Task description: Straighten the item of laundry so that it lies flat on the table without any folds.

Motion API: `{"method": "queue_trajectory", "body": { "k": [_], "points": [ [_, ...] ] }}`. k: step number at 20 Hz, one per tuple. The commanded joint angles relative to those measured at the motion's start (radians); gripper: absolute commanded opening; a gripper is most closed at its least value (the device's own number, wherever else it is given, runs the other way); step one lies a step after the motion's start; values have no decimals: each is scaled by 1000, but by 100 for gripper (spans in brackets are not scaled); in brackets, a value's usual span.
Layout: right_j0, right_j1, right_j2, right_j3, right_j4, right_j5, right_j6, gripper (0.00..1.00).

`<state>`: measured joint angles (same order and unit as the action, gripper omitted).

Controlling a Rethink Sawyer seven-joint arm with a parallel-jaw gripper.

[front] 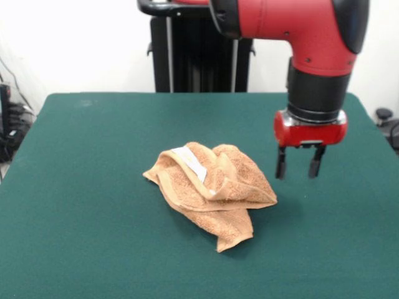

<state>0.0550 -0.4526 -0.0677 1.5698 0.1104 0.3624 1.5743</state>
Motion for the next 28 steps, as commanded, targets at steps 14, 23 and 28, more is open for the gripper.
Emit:
{"method": "queue_trajectory", "body": {
  "k": [14, 23, 28],
  "points": [
    [-68, 42, 54, 165, -82, -45, 139, 100],
    [-64, 10, 46, 151, -81, 7, 134, 100],
    [-64, -27, 38, 131, -75, 76, 120, 100]
  ]
}}
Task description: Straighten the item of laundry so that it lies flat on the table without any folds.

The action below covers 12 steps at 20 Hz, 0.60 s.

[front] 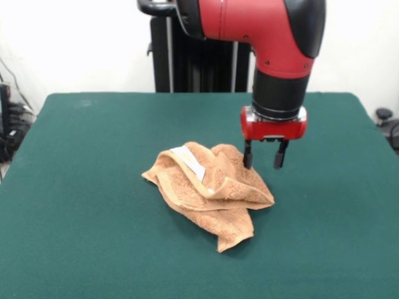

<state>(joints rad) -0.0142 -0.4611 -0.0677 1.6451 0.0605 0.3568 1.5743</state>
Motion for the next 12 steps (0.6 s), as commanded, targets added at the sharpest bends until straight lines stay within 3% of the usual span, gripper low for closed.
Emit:
{"method": "queue_trajectory", "body": {
  "k": [1, 6, 12],
  "points": [
    [7, -30, 36, 50, -21, 105, 117, 100],
    [14, -28, 36, 47, -18, 106, 126, 100],
    [10, 70, 51, 11, -20, 26, 136, 100]
  ]
}}
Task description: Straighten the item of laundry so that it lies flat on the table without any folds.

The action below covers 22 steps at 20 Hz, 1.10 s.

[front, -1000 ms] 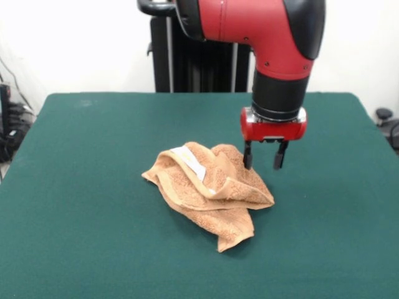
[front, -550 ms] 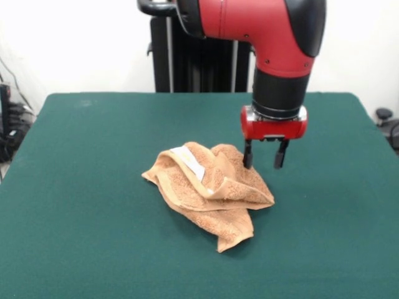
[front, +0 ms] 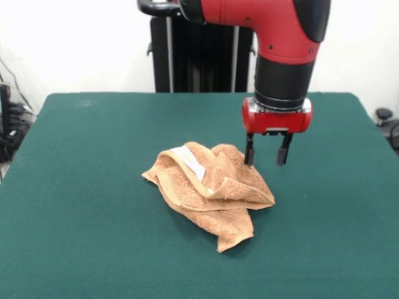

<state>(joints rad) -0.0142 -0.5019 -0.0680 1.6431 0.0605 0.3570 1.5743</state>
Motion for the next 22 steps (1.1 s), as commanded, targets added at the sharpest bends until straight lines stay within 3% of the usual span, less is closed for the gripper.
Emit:
{"method": "queue_trajectory", "body": {
  "k": [1, 22],
  "points": [
    [6, 128, 55, 5, -22, 7, 134, 100],
    [-23, 204, 82, -25, -37, -80, 113, 100]
  ]
}}
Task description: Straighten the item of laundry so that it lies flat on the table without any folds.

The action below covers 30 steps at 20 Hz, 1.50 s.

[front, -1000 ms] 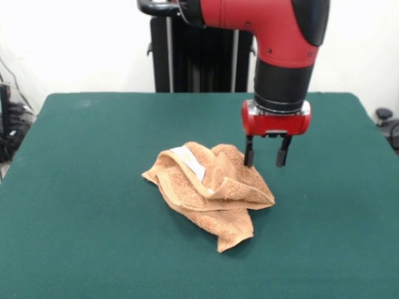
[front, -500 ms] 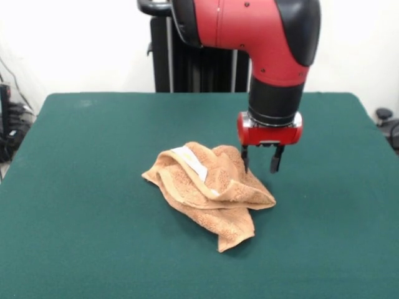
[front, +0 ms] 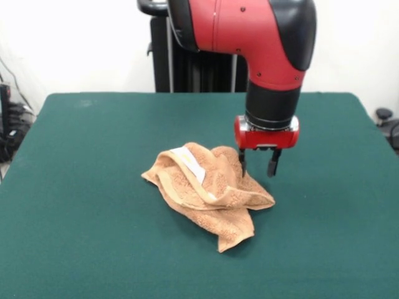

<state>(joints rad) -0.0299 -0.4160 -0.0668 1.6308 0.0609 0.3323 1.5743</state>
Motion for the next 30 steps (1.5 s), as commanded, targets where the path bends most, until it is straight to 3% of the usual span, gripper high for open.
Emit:
{"method": "queue_trajectory", "body": {
  "k": [1, 2, 20, 30],
  "points": [
    [-8, 119, 82, -12, -40, -65, 113, 100],
    [-10, 120, 86, -11, -39, -68, 114, 0],
    [-1, 102, 93, 18, -12, -42, 146, 0],
    [138, 74, 77, 48, 107, -26, 310, 0]
  ]
}}
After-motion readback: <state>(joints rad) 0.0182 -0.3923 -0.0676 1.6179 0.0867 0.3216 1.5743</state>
